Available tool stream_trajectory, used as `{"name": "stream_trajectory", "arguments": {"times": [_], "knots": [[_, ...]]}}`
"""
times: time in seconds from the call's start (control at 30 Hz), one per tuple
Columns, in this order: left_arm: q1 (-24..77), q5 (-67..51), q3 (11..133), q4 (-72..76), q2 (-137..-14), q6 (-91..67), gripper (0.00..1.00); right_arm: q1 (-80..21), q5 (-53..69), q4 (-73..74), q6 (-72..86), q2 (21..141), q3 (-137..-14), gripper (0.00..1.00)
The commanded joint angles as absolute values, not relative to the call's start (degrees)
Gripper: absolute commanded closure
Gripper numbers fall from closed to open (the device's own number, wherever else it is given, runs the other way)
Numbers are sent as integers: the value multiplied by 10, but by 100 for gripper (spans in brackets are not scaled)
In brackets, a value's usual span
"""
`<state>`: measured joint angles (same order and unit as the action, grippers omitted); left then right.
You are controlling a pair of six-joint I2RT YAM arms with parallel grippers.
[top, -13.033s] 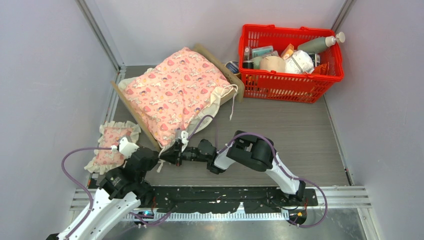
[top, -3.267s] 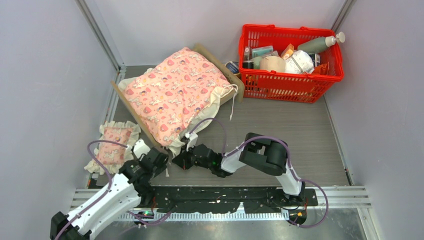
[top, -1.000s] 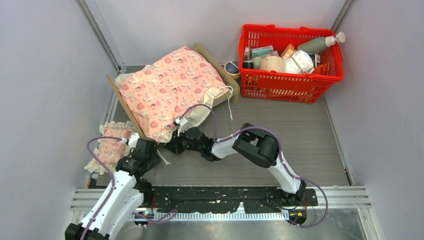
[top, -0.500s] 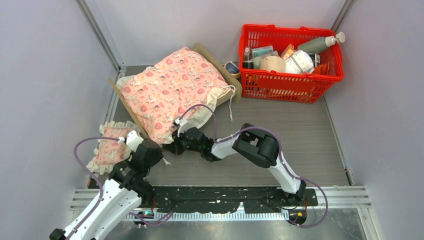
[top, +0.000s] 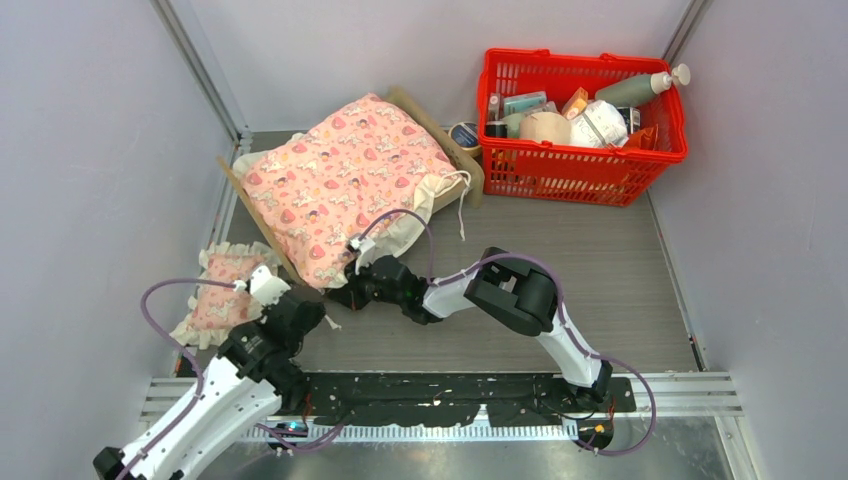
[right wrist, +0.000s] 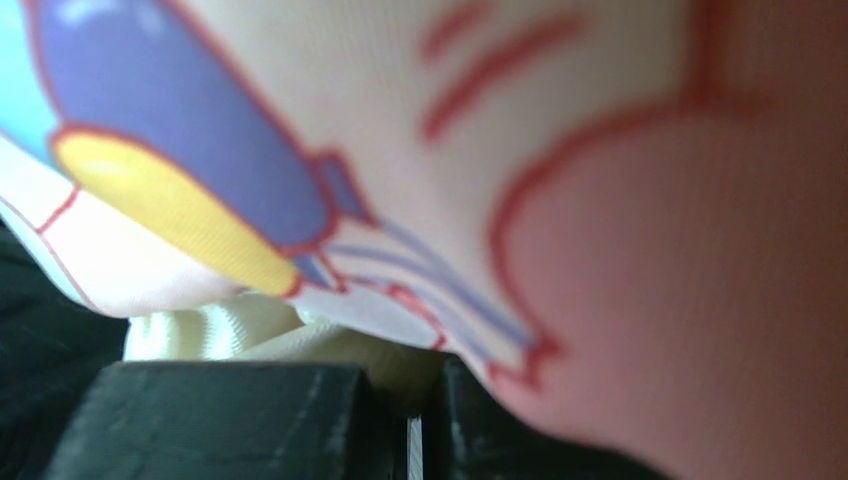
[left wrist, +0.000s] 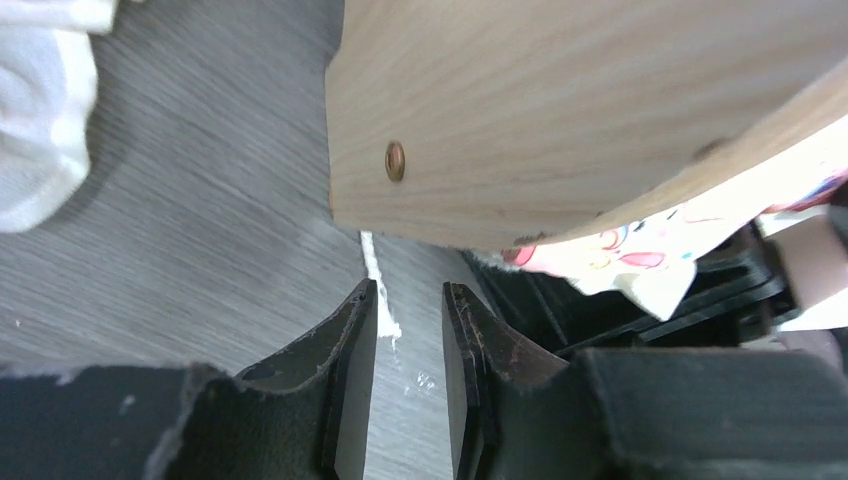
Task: Set up the pet bed
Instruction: Tie the ropes to the bed frame.
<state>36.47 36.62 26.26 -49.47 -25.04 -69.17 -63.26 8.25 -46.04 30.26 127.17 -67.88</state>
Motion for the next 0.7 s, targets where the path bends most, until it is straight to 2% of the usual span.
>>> {"name": "stream_trajectory", "arguments": {"times": [0.0,0.1,0.33,0.67], "knots": [[405,375,294,-527,-316,-778,67,-635,84,-491,303,1266,-674,95],[442,398,310,-555,-349,-819,65,-635,79,-491,299,1261,-667,95],[448,385,268,-445,-410,-826,64,-635,76,-498,293,1254,-653,95],[448,377,277,-475,-505,-889,68,-635,69,-516,292,1250,-631,95]]}}
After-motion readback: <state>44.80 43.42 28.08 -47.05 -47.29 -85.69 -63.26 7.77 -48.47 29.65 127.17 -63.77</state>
